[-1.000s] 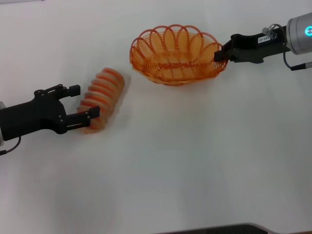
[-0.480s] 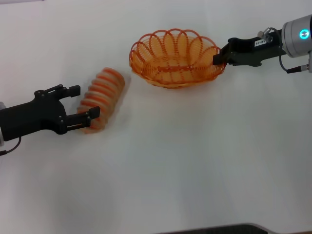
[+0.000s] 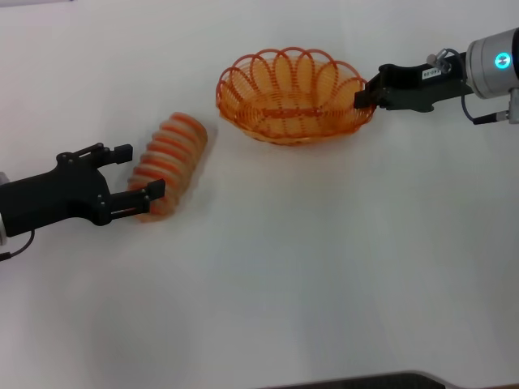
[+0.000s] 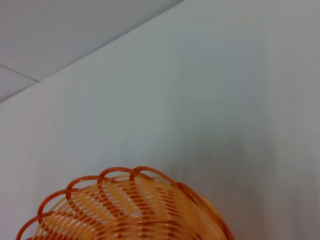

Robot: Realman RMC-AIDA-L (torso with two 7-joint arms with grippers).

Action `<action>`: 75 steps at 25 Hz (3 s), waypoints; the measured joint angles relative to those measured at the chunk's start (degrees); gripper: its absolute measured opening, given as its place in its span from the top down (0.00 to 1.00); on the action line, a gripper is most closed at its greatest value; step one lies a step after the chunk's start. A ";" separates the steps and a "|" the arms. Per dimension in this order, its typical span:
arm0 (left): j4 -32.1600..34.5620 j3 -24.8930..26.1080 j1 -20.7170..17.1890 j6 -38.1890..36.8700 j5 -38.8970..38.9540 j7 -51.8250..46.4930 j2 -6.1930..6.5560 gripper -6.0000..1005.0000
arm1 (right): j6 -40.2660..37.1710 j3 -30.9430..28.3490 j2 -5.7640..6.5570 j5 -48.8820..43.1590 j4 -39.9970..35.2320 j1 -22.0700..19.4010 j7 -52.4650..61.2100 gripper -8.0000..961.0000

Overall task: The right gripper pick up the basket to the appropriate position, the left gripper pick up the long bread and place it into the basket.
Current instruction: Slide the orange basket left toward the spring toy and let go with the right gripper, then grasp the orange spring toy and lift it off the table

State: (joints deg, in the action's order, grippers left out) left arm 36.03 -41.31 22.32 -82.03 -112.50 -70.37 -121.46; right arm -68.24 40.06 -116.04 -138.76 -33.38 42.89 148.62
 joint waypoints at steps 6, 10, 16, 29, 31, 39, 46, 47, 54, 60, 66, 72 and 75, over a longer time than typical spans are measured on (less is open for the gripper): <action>0.00 0.00 0.10 0.05 -0.07 0.14 0.00 0.16 | 0.26 0.02 -0.29 0.05 0.02 0.14 0.05 0.90; 0.00 0.00 0.14 0.17 -0.09 0.34 0.00 0.16 | 0.78 -0.02 -0.38 0.07 0.02 0.19 -0.03 0.90; 0.00 0.00 0.23 0.61 -0.09 0.40 -0.01 0.16 | 1.17 -0.13 -0.55 0.14 0.09 0.24 0.03 0.90; 0.00 0.01 0.44 1.01 -0.08 0.42 -0.09 0.16 | 2.01 0.00 -0.51 0.16 0.83 0.53 0.09 0.90; 0.00 0.01 0.44 1.15 -0.08 0.42 -0.10 0.16 | 2.13 -0.12 -0.50 0.16 0.83 0.52 0.09 0.90; -0.07 -0.09 0.52 1.45 -0.08 0.42 -0.21 0.16 | 1.92 -0.09 -0.50 1.97 0.82 0.13 -0.35 0.90; -0.09 -0.09 0.53 1.55 -0.08 0.41 -0.26 0.16 | 1.78 -0.08 -0.50 2.21 0.78 0.17 -0.38 0.85; -0.09 -0.09 0.53 1.55 -0.08 0.41 -0.26 0.16 | 1.72 -0.10 -0.50 2.23 0.77 0.17 -0.38 0.83; -0.03 -0.09 0.53 1.55 -0.08 0.41 -0.26 0.16 | 0.88 -0.40 -0.51 3.46 0.77 -0.02 -0.41 0.74; 0.00 -0.09 0.55 1.54 -0.08 0.41 -0.22 0.16 | -0.35 -0.42 -0.48 6.29 0.77 -1.56 -0.48 0.55; 0.00 -0.08 0.68 1.52 -0.08 0.41 -0.26 0.16 | -1.11 -0.58 -0.43 8.25 0.72 -3.47 -0.51 0.40; 0.00 -0.09 0.70 1.46 -0.08 0.39 -0.27 0.16 | -1.85 -0.96 0.01 10.23 -1.81 -6.01 -1.80 0.33; -0.03 0.10 0.64 1.17 0.02 0.15 -0.27 0.16 | -2.52 -1.40 0.35 13.57 -3.41 -7.84 -4.36 0.30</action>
State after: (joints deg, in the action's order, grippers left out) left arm 36.00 -41.21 22.96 -80.86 -112.48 -70.22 -121.73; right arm -70.76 38.66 -115.68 -125.19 -36.80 35.05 144.27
